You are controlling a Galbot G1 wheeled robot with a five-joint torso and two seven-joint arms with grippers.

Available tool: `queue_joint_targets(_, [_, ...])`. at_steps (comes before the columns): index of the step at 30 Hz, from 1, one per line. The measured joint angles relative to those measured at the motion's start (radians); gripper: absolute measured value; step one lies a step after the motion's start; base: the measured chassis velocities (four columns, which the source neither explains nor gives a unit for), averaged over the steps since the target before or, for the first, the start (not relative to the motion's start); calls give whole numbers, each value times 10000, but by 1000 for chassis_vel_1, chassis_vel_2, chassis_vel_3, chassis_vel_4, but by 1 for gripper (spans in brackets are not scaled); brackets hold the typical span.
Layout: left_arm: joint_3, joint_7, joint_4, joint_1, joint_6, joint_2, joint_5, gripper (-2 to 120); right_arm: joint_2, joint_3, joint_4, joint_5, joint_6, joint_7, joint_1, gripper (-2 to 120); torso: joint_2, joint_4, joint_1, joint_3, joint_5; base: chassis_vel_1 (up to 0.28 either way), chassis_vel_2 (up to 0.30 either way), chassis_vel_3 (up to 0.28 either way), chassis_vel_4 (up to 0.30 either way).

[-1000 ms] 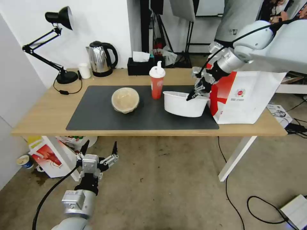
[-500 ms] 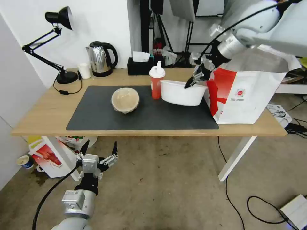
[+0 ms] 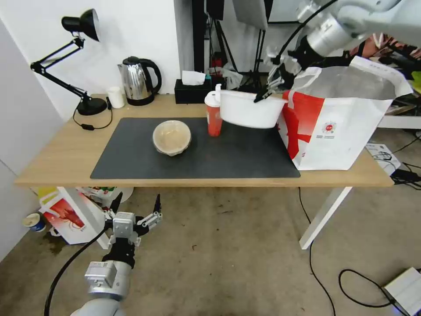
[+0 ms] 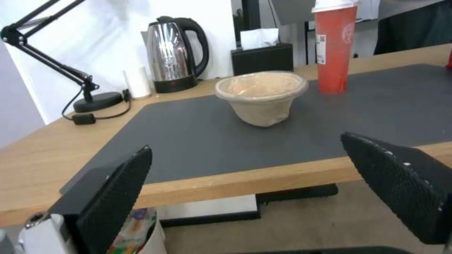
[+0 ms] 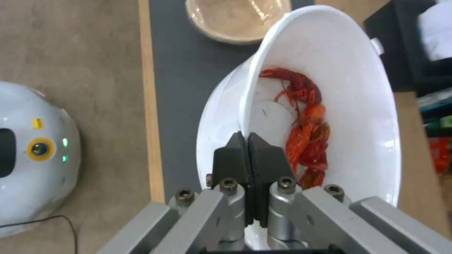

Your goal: Pick up the trash from the table and place it into the takeout bag.

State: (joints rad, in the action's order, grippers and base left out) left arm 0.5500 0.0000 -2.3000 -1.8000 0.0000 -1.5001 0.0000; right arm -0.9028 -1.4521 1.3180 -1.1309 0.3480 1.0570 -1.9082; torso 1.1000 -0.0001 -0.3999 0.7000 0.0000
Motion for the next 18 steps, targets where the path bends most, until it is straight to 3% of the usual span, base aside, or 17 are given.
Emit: queue_joint_targets(18, [0, 0, 0, 0, 0, 0, 0, 100, -315, -121, -535, -472, -120, 65, 1089, 0, 0, 1, 0, 0, -1, 0, 0, 0, 0])
